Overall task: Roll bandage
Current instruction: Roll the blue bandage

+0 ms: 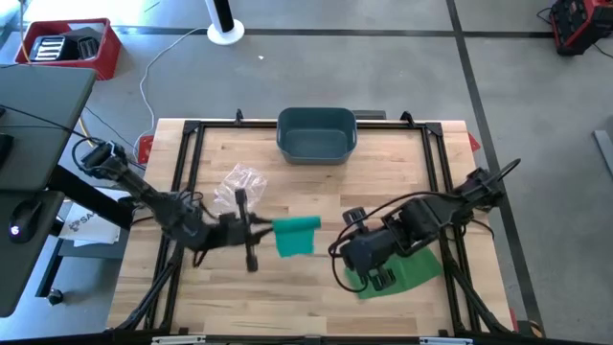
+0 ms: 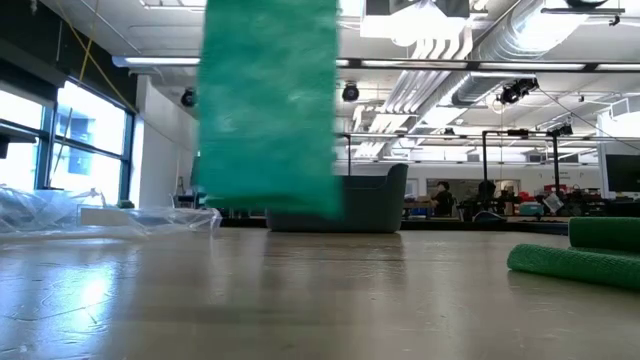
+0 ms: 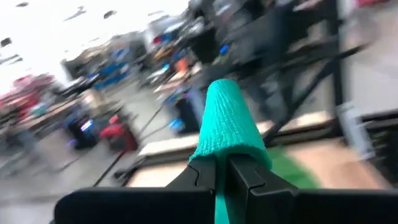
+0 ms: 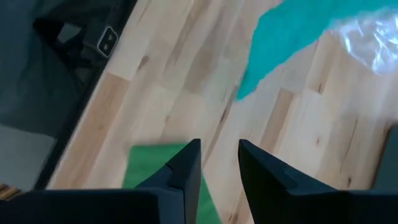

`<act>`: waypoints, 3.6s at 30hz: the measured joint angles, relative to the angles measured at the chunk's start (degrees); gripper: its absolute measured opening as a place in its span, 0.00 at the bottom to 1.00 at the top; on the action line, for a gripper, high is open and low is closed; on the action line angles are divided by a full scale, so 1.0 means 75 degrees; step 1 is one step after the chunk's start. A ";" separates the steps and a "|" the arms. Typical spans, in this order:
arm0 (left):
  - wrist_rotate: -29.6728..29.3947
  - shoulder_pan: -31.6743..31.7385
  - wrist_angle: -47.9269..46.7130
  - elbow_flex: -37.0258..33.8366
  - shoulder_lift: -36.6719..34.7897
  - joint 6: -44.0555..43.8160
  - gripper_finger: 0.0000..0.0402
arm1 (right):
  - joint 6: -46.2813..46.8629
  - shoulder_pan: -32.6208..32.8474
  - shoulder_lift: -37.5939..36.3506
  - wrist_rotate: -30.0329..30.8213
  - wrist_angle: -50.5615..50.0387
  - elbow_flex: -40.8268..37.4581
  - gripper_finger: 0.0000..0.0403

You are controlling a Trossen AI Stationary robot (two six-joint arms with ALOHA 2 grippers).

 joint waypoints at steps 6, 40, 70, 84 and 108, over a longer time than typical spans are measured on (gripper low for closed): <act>-0.0018 0.0976 -0.0760 -0.0774 -0.0470 -0.0636 0.00 | -0.0370 -0.0441 -0.0475 -0.0277 0.1519 -0.1783 0.24; 0.1934 0.4765 -0.0652 -0.3830 -0.2051 -0.2129 0.00 | -0.1829 -0.3461 0.3720 -0.3373 0.8311 -0.2819 0.32; 0.4652 0.4620 -0.0553 -0.3827 -0.3865 -0.4026 0.00 | -0.2880 -0.3235 0.3179 0.0021 0.4675 -0.2421 0.00; 0.4286 0.3935 0.0005 -0.3821 -0.3924 -0.4072 0.00 | -0.1368 -0.3162 0.0729 0.1525 0.4977 -0.5552 0.00; 0.2754 0.3504 0.2464 -0.3821 -0.3252 -0.2307 0.00 | -0.1232 -0.2499 0.0129 0.1949 0.7191 -0.6348 0.00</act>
